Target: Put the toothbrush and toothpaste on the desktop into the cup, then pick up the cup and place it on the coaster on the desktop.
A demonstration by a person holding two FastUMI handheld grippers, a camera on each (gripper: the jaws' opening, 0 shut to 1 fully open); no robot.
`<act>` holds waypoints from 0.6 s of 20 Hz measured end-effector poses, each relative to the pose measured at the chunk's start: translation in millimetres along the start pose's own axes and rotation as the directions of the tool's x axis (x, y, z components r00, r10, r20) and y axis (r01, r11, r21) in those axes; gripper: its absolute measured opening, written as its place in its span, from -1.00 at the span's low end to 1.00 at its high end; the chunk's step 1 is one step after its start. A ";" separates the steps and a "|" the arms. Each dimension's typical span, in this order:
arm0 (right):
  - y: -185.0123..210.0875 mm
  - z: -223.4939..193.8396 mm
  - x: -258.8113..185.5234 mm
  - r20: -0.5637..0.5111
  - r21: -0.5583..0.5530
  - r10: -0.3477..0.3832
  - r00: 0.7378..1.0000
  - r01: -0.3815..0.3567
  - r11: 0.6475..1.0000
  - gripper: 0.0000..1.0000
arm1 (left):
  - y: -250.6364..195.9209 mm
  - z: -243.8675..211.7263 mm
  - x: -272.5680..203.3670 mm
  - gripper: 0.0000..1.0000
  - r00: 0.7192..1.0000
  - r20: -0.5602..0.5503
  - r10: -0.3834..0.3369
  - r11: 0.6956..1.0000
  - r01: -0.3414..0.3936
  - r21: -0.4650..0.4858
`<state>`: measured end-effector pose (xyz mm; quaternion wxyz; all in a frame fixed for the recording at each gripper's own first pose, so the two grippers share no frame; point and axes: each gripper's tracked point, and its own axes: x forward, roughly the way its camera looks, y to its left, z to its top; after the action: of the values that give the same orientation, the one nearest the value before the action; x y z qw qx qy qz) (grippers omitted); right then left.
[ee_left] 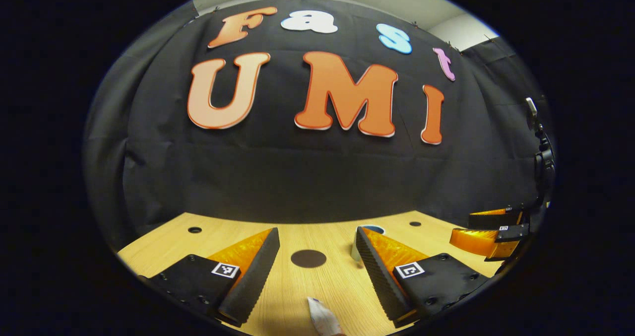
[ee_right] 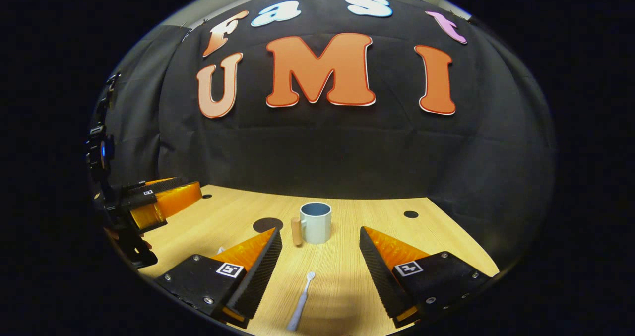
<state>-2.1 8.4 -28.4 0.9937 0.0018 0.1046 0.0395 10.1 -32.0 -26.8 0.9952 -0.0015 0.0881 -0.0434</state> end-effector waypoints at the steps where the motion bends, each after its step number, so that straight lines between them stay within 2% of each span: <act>1: 1.5 -3.3 0.2 -0.032 -0.007 0.012 0.999 -0.012 1.000 0.89 | 1.6 -3.2 0.6 0.96 0.999 -0.035 0.012 1.000 -0.011 0.023; 4: 9.4 -14.6 0.9 -0.143 -0.027 0.046 0.989 -0.050 0.998 0.90 | 0.6 -17.9 0.1 0.96 0.990 -0.139 0.006 0.998 0.002 0.057; 7: 15.0 -18.7 1.0 -0.229 -0.018 0.070 0.971 -0.076 0.997 0.84 | -2.5 -38.5 -2.4 0.96 0.966 -0.258 0.001 0.997 0.019 0.075; 9: 16.1 -25.1 1.7 -0.285 -0.021 0.077 0.955 -0.087 0.996 0.80 | -3.8 -53.8 -3.3 0.96 0.940 -0.341 -0.004 0.997 0.030 0.071; 12: 28.3 -32.4 -3.4 -0.366 -0.017 0.111 0.924 -0.126 0.992 0.75 | -11.0 -82.1 -8.3 0.97 0.878 -0.476 -0.056 0.997 0.070 0.012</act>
<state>-14.3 36.2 -59.1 0.9527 -0.0192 0.2859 0.1011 -13.4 -41.9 -106.1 0.9411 0.0205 0.3287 -0.0761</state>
